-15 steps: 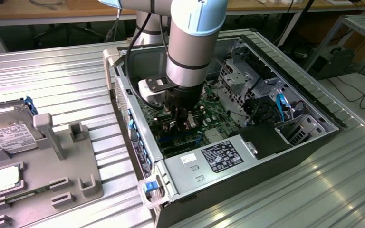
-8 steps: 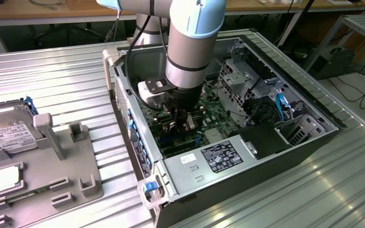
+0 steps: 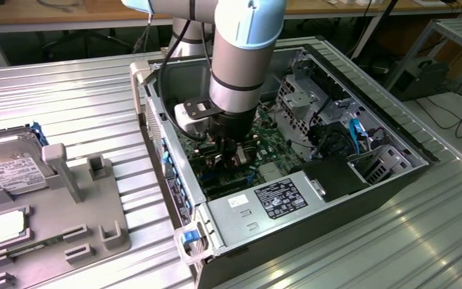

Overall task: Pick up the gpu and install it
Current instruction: 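Insert the gpu into the slot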

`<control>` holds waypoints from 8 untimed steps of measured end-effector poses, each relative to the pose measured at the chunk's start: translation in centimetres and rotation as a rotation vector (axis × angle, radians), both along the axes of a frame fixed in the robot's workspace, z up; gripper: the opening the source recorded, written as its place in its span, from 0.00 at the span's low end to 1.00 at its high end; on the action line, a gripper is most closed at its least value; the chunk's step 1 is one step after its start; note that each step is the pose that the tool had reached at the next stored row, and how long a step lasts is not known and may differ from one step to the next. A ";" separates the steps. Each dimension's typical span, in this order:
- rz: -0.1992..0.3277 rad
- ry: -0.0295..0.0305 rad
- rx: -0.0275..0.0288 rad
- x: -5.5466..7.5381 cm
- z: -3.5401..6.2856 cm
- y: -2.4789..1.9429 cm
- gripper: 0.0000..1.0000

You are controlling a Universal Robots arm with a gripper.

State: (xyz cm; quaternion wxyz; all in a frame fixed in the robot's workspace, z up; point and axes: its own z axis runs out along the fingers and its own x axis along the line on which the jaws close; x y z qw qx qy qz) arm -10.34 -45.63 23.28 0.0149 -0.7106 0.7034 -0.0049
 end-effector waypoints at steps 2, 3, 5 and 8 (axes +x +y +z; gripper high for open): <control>0.000 -0.0009 0.0021 0.0 0.08 0.02 0.28; -0.001 -0.0016 0.0016 0.0 0.25 0.02 0.29; 0.000 -0.0017 0.0005 0.0 0.66 0.00 0.35; 0.000 -0.0035 0.0004 0.0 1.50 0.00 0.35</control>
